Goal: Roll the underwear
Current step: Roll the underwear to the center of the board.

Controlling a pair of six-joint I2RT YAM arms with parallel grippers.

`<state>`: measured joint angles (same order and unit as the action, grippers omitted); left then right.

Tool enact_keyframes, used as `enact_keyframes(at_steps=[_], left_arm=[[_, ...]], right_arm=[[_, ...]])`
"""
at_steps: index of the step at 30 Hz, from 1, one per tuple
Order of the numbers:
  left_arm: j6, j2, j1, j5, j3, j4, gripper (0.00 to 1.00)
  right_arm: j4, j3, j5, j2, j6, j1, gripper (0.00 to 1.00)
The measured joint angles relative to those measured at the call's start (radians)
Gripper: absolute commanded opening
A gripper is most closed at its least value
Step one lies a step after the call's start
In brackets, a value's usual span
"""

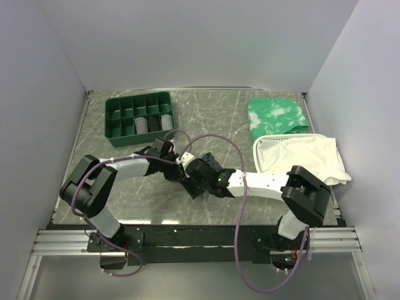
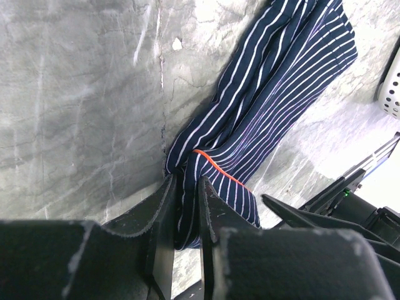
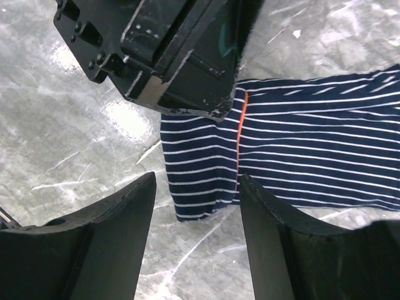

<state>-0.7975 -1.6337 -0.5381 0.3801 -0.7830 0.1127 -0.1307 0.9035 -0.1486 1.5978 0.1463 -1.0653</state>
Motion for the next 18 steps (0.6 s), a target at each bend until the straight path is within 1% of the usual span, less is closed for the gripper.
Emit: enact_keyframes(at_steps=[3, 4, 6, 10, 12, 16, 18], left_arm=[[0.0, 0.0, 0.0, 0.001, -0.001, 0.0, 0.2], [0.0, 0.0, 0.0, 0.001, -0.001, 0.0, 0.2], [0.0, 0.0, 0.0, 0.001, -0.001, 0.0, 0.2], [0.0, -0.002, 0.0, 0.002, -0.003, 0.002, 0.2], [0.0, -0.003, 0.0, 0.005, -0.003, 0.002, 0.2], [0.0, -0.005, 0.001, 0.007, -0.003, 0.002, 0.2], [0.001, -0.005, 0.001, 0.007, -0.003, 0.002, 0.2]], right_arm=[[0.005, 0.0, 0.002, 0.014, 0.0, -0.005, 0.6], [0.005, 0.0, 0.003, 0.018, 0.0, -0.006, 0.57], [0.006, 0.005, 0.004, 0.027, -0.002, -0.007, 0.55], [0.006, 0.009, 0.003, 0.034, -0.002, -0.008, 0.37], [0.007, 0.009, 0.002, 0.038, -0.003, -0.008, 0.35], [0.01, 0.012, 0.004, 0.052, 0.002, -0.008, 0.35], [0.011, 0.012, 0.004, 0.056, 0.003, -0.009, 0.33]])
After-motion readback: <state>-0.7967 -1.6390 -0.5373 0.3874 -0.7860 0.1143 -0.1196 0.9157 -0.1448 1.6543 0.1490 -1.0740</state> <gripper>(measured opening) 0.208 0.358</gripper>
